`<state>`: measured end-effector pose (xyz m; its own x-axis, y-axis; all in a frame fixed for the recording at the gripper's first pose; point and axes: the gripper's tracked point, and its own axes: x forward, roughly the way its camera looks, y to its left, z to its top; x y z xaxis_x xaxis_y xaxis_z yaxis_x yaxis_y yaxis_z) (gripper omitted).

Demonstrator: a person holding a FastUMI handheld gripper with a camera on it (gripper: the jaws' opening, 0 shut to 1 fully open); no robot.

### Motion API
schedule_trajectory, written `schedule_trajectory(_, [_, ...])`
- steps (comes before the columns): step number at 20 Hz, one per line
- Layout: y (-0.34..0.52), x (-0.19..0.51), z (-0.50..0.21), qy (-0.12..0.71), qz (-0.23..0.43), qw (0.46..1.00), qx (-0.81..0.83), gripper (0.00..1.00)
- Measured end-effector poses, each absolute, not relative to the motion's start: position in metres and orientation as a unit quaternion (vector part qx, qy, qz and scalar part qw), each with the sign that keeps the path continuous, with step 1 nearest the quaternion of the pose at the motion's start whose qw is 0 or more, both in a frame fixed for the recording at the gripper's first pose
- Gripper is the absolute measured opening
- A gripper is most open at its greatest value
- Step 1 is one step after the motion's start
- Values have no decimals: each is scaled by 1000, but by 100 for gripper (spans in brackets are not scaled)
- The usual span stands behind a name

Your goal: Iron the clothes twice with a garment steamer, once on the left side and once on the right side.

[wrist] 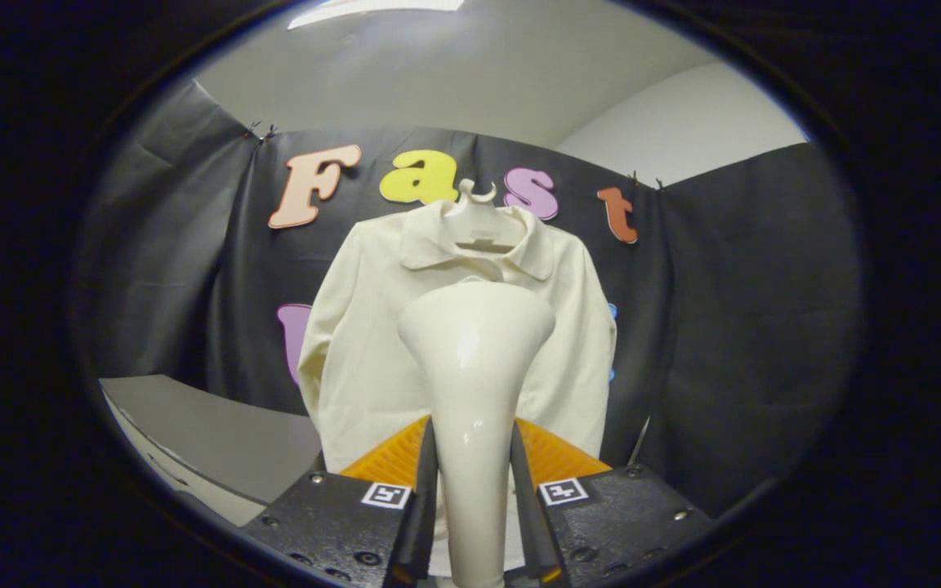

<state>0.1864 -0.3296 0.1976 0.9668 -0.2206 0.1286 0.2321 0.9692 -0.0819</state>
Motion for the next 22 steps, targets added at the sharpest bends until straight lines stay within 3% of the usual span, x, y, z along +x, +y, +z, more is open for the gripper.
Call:
schedule_trajectory(9, [-410,249,244,-59,-107,992,-17,43])
schedule_trajectory(14, [-438,273,205,-30,-109,994,1,43])
schedule_trajectory(19, [-448,291,116,47,-96,994,3,43])
schedule_trajectory(22, [-449,290,93,35,-86,995,33,43])
